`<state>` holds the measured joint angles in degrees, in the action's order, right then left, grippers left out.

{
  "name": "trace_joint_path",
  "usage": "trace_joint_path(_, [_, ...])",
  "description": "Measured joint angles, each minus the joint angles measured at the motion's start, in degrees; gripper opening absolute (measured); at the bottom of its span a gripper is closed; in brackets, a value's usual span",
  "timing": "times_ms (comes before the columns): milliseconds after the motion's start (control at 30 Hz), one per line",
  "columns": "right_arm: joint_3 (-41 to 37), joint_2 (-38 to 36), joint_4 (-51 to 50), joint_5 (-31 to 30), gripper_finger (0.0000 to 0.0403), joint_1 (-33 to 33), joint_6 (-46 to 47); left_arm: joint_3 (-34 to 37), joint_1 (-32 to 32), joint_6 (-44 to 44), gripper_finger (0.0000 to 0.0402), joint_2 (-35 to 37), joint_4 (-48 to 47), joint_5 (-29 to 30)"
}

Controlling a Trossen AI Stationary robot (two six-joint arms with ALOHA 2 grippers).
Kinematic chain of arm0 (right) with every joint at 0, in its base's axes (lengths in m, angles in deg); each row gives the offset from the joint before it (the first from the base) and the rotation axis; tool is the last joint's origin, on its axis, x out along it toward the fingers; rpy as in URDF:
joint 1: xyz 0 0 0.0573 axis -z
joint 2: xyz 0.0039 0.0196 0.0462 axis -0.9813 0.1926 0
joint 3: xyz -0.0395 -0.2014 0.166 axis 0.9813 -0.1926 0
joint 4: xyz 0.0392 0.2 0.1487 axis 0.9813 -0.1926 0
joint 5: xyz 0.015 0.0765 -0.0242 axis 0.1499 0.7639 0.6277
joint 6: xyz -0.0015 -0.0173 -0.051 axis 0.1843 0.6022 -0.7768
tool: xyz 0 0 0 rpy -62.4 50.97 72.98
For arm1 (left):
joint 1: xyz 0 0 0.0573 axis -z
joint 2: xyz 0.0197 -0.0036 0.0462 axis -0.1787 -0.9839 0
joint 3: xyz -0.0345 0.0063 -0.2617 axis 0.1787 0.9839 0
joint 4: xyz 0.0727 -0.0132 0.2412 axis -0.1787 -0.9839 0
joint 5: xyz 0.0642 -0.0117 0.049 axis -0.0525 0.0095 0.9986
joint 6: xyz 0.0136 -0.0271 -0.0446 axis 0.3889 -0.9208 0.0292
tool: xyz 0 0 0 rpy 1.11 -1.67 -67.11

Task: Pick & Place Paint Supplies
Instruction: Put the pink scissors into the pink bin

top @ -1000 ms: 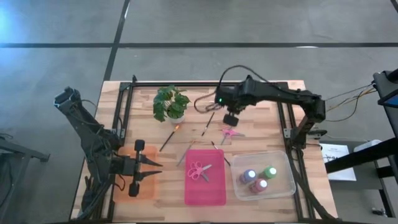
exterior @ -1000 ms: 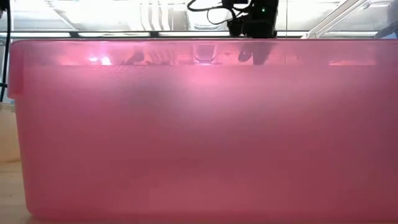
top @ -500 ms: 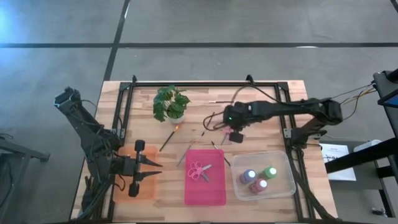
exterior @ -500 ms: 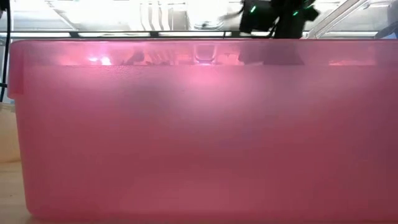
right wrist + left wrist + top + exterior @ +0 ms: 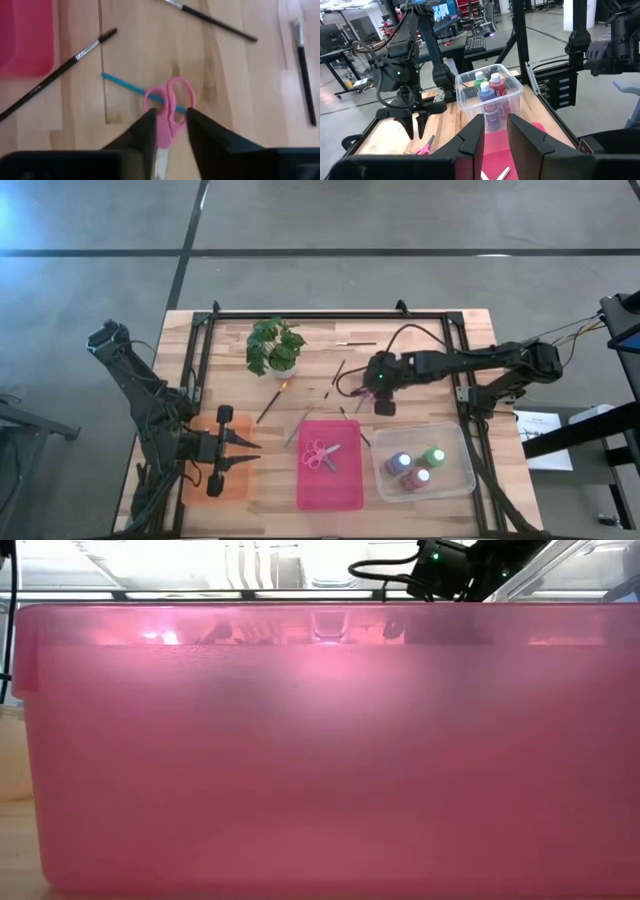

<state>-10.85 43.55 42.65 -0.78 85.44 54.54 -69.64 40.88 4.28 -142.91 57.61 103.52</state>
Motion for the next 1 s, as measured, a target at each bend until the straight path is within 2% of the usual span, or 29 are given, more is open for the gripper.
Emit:
trace_joint_path(100, [0.47,0.07,0.24,0.09,0.016,-0.07,-1.42,0.04,0.0,0.0,0.0091,0.02,0.0,-0.18])
trace_joint_path(233, [-0.1,0.11,1.89,0.07,0.017,-0.11,-3.08,0.04,-0.05,0.24,0.0091,0.0,0.0,-0.24])
trace_joint_path(600, [-5.37,0.18,7.85,0.15,0.0094,-0.19,-2.98,0.04,-0.15,1.22,0.009,0.02,-0.01,-0.24])
trace_joint_path(1000, [-5.24,0.18,10.42,0.01,0.0089,0.05,-6.02,0.04,-0.19,8.52,0.009,0.98,0.38,-0.24])
